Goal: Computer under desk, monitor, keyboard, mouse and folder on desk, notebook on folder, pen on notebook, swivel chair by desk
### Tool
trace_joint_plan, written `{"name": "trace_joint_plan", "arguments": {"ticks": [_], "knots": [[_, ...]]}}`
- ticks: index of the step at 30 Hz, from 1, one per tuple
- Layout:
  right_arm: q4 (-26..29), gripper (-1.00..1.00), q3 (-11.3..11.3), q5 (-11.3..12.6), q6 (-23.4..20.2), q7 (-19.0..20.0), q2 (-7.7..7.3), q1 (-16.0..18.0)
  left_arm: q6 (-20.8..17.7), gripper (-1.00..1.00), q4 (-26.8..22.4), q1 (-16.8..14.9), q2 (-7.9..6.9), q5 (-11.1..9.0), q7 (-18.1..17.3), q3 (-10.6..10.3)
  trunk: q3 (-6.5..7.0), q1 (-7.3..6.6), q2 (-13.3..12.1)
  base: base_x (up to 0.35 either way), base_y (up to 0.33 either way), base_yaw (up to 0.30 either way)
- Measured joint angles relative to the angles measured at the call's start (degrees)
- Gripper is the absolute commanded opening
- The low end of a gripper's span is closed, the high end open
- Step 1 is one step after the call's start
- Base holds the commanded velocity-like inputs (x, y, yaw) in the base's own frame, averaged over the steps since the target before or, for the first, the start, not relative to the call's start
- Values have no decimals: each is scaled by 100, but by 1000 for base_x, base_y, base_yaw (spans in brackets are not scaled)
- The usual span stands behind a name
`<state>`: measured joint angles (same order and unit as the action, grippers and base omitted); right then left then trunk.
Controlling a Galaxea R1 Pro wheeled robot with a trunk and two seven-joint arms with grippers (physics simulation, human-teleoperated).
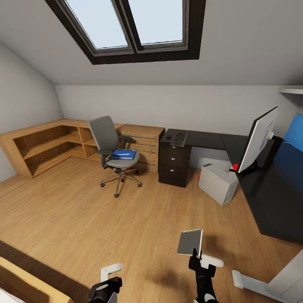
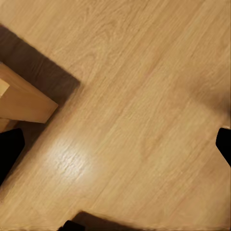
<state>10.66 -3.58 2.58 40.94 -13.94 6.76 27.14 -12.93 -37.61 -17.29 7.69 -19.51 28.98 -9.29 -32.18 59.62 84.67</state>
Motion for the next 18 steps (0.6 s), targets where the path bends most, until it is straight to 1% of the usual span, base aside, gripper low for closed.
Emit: {"name": "trace_joint_plan", "arguments": {"ticks": [2, 3, 5, 7, 8, 12, 14, 18], "knots": [[-295, -100, -7, -6, 247, 11, -8, -1, 92, 100, 199, 0, -4, 0, 0, 3, 36, -44, -80, 0, 0, 0], [-459, -100, 5, -17, 372, 14, -13, -3, 199, 100, 352, 0, -6, -4, -4, 5, 54, -66, -120, 0, 0, 0], [-589, -100, 2, -21, 463, 15, -13, -2, 342, 100, 542, 2, -6, -4, -9, 7, 90, -110, -201, 0, 0, 0], [-750, -100, -1, -11, 554, 13, -6, -2, 681, 100, 955, 1, -7, -2, -24, -1, 126, -154, -281, 0, 0, 0], [-908, -100, 9, -14, 601, 12, -3, -4, 1099, 100, 1311, 1, -16, 11, -33, -3, 143, -176, -321, 0, 0, 0], [-948, -100, 0, -15, 615, 13, -3, -1, 1289, 100, 1388, 2, -27, 26, -28, 2, 216, -264, -481, 0, 0, 0], [-958, -100, -3, -5, 619, 11, -25, -1, 1573, 100, 1426, 2, -5, 43, -9, -7, 252, -308, -561, 0, 0, 0], [-963, -100, 0, -8, 619, 13, -27, -1, 1591, 100, 1429, 2, -5, 43, -6, -10, 324, -395, -722, 0, 0, 0]]}}
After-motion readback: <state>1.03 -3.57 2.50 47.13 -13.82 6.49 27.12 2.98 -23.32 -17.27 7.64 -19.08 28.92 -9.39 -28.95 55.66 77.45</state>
